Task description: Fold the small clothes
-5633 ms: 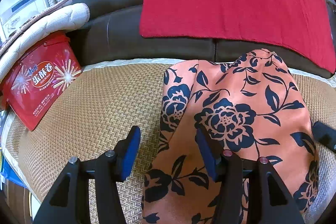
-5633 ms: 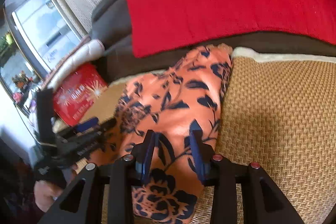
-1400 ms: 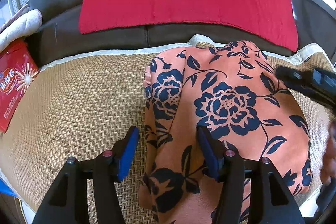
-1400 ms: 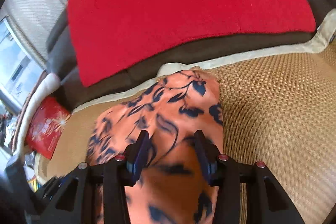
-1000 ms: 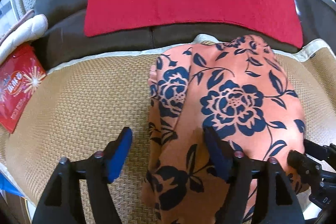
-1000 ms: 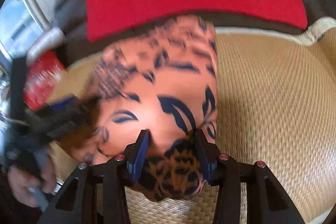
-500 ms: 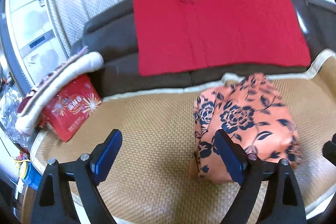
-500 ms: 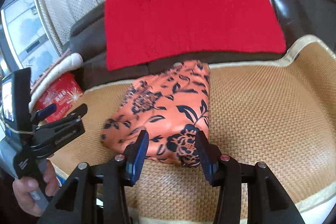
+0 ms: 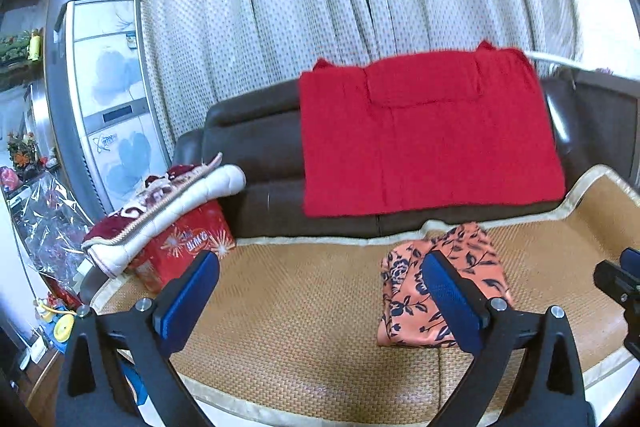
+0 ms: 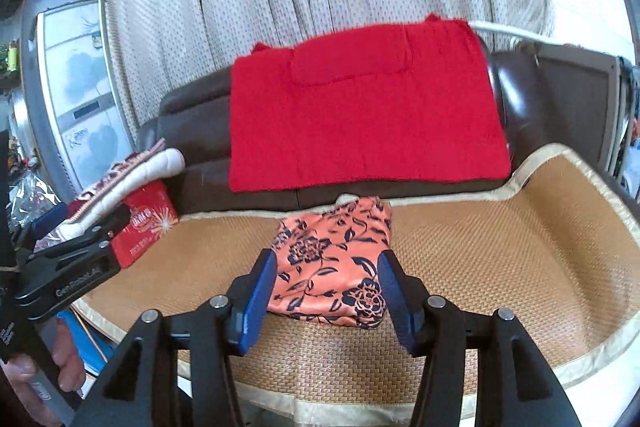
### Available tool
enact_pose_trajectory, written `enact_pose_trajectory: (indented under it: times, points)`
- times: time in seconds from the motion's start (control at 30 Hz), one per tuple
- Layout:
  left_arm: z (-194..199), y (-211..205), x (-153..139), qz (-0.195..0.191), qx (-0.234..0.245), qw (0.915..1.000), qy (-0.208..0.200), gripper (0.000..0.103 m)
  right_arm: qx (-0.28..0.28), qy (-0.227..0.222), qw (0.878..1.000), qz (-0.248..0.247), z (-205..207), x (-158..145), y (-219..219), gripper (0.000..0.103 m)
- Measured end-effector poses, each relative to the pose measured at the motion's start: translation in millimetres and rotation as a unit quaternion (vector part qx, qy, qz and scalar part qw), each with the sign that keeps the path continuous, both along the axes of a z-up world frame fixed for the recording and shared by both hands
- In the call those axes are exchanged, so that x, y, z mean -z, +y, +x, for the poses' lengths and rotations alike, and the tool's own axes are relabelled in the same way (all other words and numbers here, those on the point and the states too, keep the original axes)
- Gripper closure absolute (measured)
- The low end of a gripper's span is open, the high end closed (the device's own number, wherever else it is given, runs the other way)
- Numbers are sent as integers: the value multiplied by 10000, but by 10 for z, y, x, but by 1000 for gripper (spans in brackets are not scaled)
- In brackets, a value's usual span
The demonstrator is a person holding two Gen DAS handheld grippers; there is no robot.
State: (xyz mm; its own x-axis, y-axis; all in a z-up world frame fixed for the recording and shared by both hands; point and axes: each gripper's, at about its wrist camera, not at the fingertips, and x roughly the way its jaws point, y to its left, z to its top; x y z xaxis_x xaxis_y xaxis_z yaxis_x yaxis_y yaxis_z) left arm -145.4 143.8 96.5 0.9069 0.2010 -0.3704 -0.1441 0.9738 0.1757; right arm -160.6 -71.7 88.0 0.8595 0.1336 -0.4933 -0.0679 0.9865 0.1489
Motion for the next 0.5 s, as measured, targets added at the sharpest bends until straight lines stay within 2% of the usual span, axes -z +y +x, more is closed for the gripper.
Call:
enact_pose_trajectory:
  times: [0.23,0.5]
  points:
    - [-411,99,-353,-168,-21,9993,-334,2,-37,-350,9993,-83,-342,-332,100,42]
    - [-762,199,-592,-178,-77,9980,-598,1,-126,-645,9977,-149,-712,-636,259,42]
